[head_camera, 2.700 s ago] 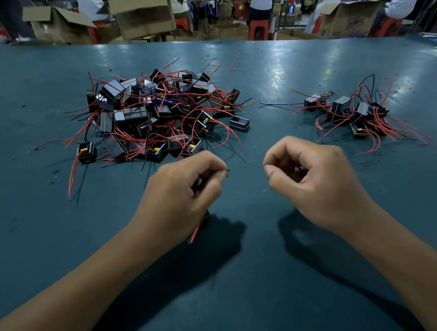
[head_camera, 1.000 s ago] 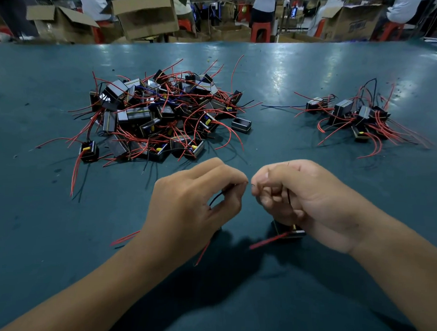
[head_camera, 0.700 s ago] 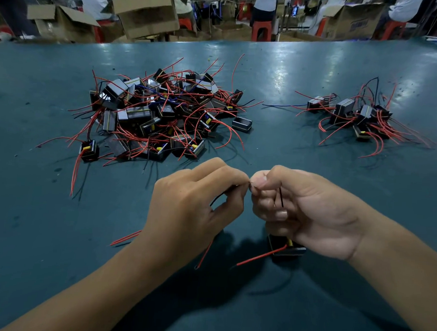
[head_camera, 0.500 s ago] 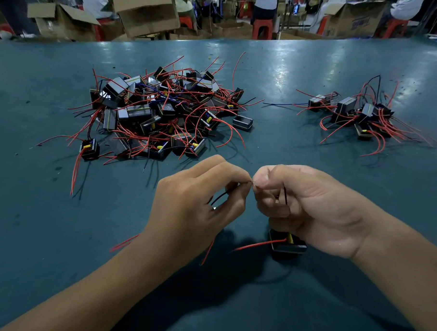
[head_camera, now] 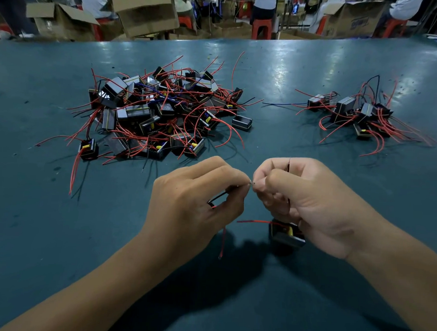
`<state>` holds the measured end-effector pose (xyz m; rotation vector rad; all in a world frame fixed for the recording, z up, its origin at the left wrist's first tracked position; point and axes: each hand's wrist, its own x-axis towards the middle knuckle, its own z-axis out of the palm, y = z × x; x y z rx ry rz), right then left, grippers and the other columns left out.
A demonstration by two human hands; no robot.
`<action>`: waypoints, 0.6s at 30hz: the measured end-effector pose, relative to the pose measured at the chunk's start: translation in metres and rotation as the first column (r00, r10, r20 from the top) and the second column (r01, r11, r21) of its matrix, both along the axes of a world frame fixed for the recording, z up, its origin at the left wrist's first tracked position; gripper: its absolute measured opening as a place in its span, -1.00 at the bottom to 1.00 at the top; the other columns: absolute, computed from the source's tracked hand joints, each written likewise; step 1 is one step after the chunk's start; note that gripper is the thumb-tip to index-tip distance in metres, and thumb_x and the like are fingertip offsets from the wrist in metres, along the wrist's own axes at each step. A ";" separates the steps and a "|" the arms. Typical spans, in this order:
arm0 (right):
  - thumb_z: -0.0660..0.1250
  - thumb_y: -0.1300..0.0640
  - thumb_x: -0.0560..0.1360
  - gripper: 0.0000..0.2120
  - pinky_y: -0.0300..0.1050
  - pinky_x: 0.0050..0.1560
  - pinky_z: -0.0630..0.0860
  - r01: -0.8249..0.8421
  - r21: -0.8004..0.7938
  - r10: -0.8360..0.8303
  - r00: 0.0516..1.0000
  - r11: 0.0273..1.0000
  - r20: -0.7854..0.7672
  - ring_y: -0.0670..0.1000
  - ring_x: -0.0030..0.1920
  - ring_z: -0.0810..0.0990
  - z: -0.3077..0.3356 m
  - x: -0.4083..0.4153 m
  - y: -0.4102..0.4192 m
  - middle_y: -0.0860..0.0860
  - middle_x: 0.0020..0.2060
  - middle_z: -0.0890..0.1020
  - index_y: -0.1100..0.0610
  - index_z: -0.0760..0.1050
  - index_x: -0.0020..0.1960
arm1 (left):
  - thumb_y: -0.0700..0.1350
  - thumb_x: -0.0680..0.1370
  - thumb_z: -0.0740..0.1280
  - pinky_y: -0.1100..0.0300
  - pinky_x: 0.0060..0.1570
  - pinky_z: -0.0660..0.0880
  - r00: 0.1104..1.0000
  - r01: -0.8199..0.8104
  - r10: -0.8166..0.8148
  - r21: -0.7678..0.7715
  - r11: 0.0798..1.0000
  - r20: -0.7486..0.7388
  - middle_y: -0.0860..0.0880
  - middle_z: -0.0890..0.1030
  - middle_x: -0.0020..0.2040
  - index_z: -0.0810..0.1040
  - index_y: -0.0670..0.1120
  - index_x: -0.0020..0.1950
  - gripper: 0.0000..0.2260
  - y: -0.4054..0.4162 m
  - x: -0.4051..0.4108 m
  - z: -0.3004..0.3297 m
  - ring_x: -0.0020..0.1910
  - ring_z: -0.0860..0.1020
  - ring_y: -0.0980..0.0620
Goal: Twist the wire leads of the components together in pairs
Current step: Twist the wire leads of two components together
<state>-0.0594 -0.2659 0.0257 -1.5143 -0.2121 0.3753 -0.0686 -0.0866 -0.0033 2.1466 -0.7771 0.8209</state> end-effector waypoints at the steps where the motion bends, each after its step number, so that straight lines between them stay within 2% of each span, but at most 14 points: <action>1: 0.32 0.20 0.30 -0.95 -0.33 -0.53 0.18 0.015 -0.009 -0.014 0.998 1.000 0.059 -0.12 -0.52 0.28 -0.001 0.000 0.000 -0.05 -0.53 0.42 0.12 0.51 -0.35 | -0.29 0.50 0.42 0.07 -0.42 0.42 1.000 0.010 -0.010 -0.013 1.000 -0.019 0.00 0.58 -0.25 0.67 -0.17 -0.14 -0.93 0.000 0.000 0.000 -0.33 0.51 -0.06; 5: 0.35 0.29 0.37 -0.89 -0.43 -0.49 0.28 0.065 -0.027 -0.056 0.963 0.997 0.263 -0.19 -0.53 0.34 -0.002 0.000 0.001 -0.09 -0.54 0.45 0.17 0.51 -0.33 | -0.27 0.52 0.42 0.09 -0.39 0.40 0.993 0.053 -0.059 -0.067 0.996 -0.103 0.03 0.57 -0.25 0.65 -0.15 -0.14 -0.94 -0.001 0.000 0.004 -0.35 0.48 0.00; 6: 0.35 0.31 0.39 -0.87 -0.43 -0.49 0.27 0.091 -0.069 -0.062 0.936 0.993 0.346 -0.19 -0.53 0.33 -0.002 0.000 0.000 -0.11 -0.54 0.44 0.17 0.51 -0.32 | -0.26 0.52 0.42 0.16 -0.37 0.39 0.987 0.068 -0.080 -0.089 0.994 -0.138 0.06 0.57 -0.25 0.65 -0.14 -0.13 -0.94 0.000 0.000 0.004 -0.35 0.47 0.06; 8: 0.34 0.29 0.37 -0.89 -0.41 -0.47 0.25 0.165 -0.178 -0.047 0.848 0.970 0.528 -0.18 -0.53 0.31 -0.003 -0.002 0.001 -0.12 -0.54 0.43 0.15 0.51 -0.31 | -0.24 0.52 0.43 0.34 -0.31 0.33 0.970 0.085 -0.114 -0.137 0.987 -0.217 0.16 0.55 -0.26 0.65 -0.11 -0.12 -0.95 0.001 0.000 0.004 -0.35 0.46 0.16; 10: 0.36 0.28 0.35 -0.89 -0.42 -0.43 0.25 0.260 -0.242 -0.033 0.743 0.935 0.669 -0.16 -0.51 0.33 -0.004 -0.003 0.000 -0.10 -0.51 0.44 0.12 0.50 -0.31 | -0.20 0.52 0.43 0.40 -0.31 0.31 0.942 0.096 -0.153 -0.198 0.976 -0.298 0.19 0.54 -0.29 0.65 -0.06 -0.11 -0.95 0.003 0.000 0.004 -0.38 0.43 0.18; 15: 0.39 0.31 0.35 -0.87 -0.47 -0.37 0.23 0.393 -0.297 0.014 0.583 0.870 0.812 -0.16 -0.45 0.38 -0.007 -0.003 0.000 -0.11 -0.48 0.45 0.14 0.50 -0.29 | -0.20 0.52 0.42 0.37 -0.38 0.31 0.867 0.129 -0.265 -0.323 0.938 -0.421 0.14 0.52 -0.37 0.64 -0.04 -0.16 -0.91 0.001 0.002 0.002 -0.43 0.37 0.20; 18: 0.39 0.30 0.33 -0.88 -0.47 -0.33 0.24 0.468 -0.301 0.010 0.527 0.831 0.850 -0.17 -0.43 0.38 -0.006 -0.001 -0.004 -0.10 -0.47 0.45 0.15 0.49 -0.30 | -0.21 0.50 0.41 0.38 -0.39 0.31 0.843 0.112 -0.289 -0.377 0.919 -0.454 0.09 0.51 -0.39 0.64 -0.07 -0.21 -0.90 0.003 0.003 0.004 -0.41 0.37 0.19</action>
